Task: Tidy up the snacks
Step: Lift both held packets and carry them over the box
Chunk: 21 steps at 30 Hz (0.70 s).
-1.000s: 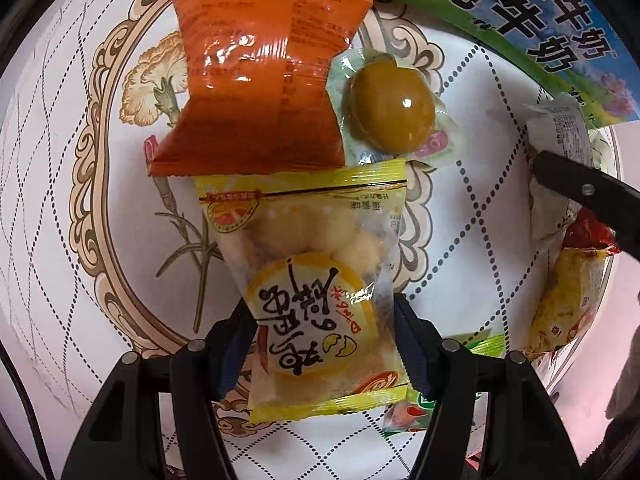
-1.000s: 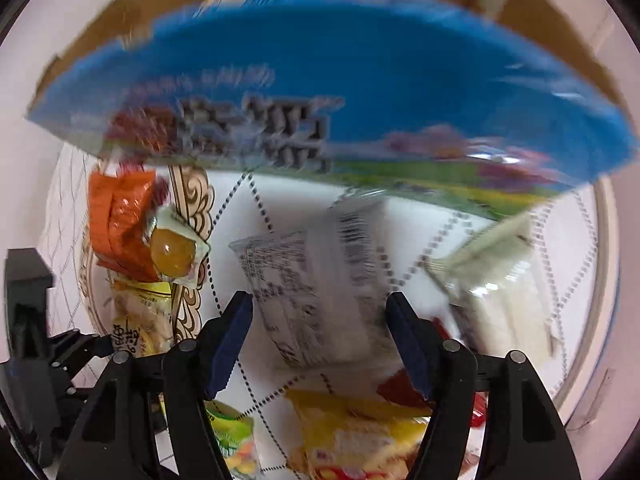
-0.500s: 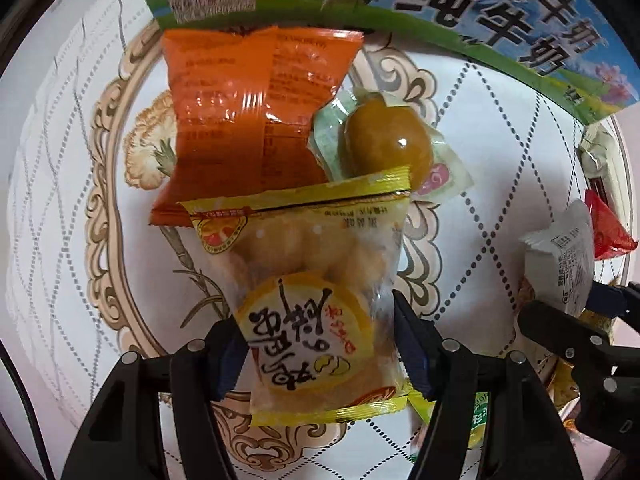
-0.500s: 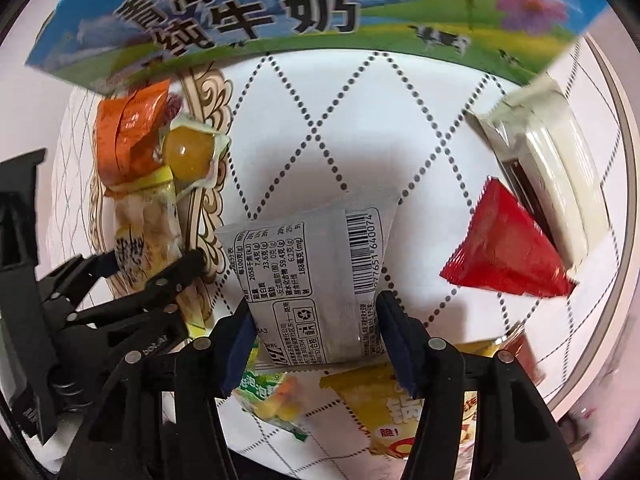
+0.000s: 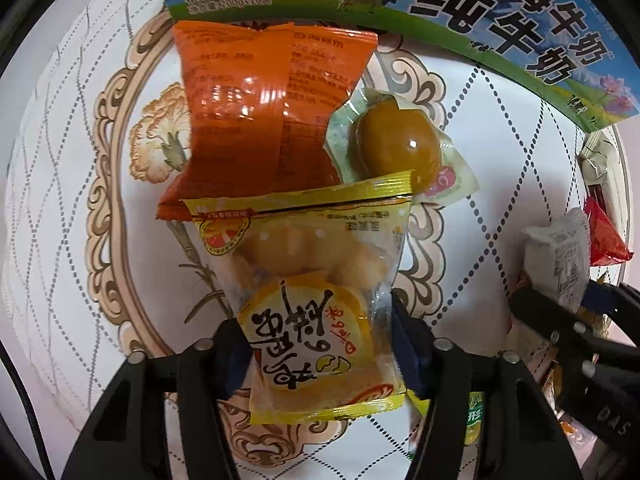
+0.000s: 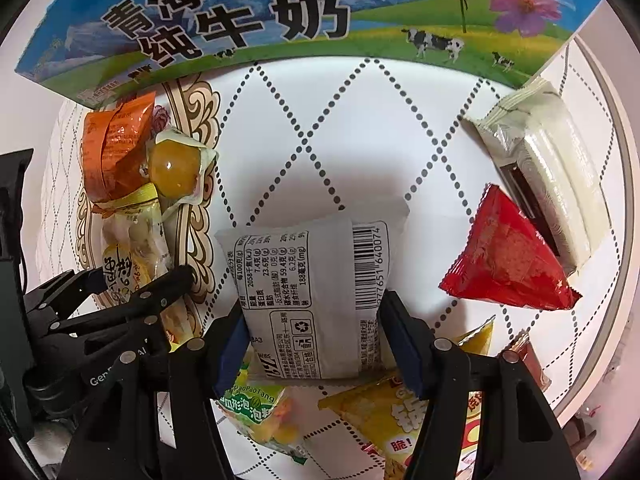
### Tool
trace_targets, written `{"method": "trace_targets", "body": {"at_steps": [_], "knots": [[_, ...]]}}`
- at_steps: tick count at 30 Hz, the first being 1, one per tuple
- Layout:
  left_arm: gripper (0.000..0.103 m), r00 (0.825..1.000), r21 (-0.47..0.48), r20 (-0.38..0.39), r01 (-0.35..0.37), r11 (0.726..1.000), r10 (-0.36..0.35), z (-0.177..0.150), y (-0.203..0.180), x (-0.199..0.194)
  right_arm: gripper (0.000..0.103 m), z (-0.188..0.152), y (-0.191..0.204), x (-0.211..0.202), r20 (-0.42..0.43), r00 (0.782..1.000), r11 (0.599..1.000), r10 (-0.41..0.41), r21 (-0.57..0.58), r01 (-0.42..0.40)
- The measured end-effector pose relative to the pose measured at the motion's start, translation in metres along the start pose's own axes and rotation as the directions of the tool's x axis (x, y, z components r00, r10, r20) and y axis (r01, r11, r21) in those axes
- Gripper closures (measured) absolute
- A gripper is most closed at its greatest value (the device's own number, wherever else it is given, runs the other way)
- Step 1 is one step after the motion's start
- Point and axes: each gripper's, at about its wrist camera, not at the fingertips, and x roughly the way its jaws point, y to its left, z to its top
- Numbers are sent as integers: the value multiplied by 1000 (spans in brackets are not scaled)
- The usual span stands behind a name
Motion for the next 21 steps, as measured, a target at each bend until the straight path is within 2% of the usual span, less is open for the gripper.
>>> {"method": "trace_targets", "body": {"at_steps": [5,13,17,21], "knots": [[50,999,-11,35,21,1000,-21,-6,2,-23,50,-5,10,-9,48,999,1000,-1,-26,2],[50,988,-20,118,98,995,-95,-14,9,-83,51,-10,23,-42,116,986,993,118,-25,-116],[50,975,4,181,129,992,-127,-8,3,-123,51,-11,27,-69,162,970,984,180,-34,-177],[50,957,45,232,166,985,-172,10,-4,-165,51,-6,22,-108,221,945,970,243,-45,-239]]}}
